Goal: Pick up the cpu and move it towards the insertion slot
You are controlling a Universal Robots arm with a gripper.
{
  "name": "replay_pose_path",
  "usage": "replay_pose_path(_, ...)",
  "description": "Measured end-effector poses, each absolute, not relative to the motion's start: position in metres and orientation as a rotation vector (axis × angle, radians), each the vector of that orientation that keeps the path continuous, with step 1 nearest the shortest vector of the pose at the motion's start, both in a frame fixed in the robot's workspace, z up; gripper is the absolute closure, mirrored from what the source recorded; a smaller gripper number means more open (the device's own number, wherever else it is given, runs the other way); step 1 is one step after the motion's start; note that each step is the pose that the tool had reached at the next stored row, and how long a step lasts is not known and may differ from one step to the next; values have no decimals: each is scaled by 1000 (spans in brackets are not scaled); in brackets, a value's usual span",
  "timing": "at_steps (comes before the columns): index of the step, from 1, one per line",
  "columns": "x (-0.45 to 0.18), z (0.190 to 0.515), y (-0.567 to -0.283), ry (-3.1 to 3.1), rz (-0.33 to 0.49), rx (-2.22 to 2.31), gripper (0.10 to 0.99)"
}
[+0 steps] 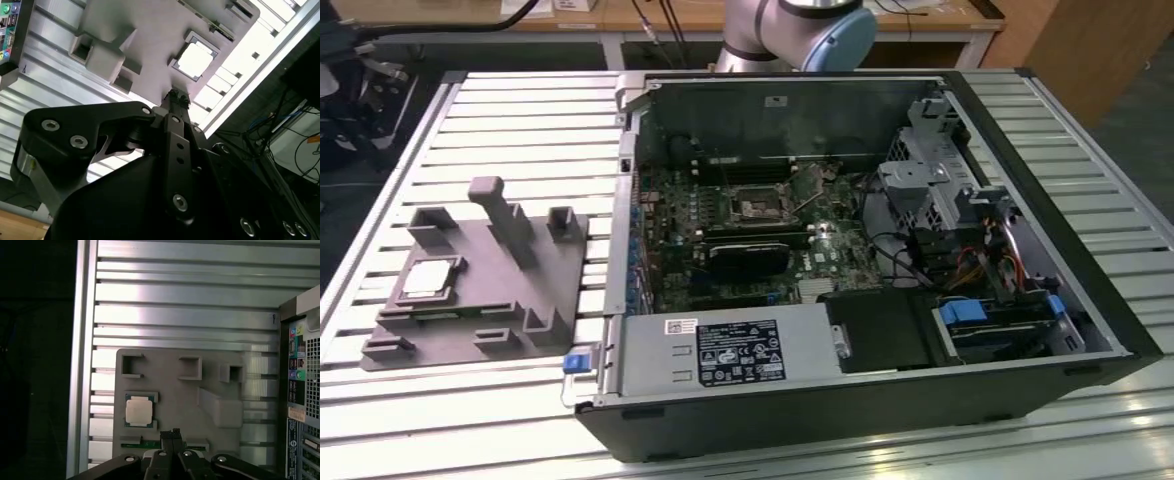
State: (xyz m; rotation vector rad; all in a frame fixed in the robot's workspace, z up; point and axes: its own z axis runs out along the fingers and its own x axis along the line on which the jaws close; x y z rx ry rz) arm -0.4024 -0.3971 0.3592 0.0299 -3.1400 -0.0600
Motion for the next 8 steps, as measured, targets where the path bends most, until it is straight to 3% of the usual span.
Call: replay_pose_path(8, -423, 359, -398, -3140, -60, 30, 973)
